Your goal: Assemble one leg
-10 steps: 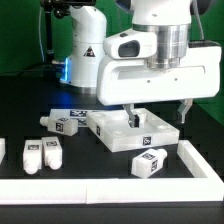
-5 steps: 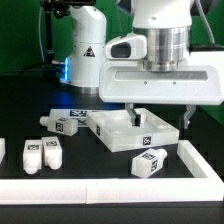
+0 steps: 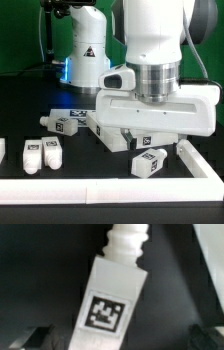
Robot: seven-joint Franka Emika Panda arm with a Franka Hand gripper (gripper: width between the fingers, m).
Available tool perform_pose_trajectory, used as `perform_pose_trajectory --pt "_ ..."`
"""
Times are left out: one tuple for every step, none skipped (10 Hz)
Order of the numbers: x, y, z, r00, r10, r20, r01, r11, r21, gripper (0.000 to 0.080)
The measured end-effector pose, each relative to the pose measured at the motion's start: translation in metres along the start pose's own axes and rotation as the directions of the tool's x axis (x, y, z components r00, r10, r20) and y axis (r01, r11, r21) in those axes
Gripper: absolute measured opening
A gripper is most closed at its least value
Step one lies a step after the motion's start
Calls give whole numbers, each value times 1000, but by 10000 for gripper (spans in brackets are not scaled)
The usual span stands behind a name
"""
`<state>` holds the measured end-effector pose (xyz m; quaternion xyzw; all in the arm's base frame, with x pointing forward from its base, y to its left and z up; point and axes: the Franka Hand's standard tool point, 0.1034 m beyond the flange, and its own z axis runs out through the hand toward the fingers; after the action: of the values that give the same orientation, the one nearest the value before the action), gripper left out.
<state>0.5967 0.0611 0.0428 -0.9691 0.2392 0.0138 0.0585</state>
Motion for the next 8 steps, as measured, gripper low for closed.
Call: perform_pose_trajectory --pt "-1 0 1 1000 0 2 0 1000 -1 650" --pt "-1 1 2 1000 -2 2 2 1000 -2 650" --pt "-4 6 13 1000 0 -3 0 1000 -3 650" --pt "-6 9 23 1000 1 -3 -1 1000 -6 650" --pt "-7 9 27 1000 -1 -4 1 1000 -6 650" --pt "-6 7 24 1000 -4 -8 4 1000 -4 526" --pt "-6 7 25 1000 -5 -8 5 1000 -4 526" --pt "-6 7 25 1000 -6 -8 6 1000 -4 375"
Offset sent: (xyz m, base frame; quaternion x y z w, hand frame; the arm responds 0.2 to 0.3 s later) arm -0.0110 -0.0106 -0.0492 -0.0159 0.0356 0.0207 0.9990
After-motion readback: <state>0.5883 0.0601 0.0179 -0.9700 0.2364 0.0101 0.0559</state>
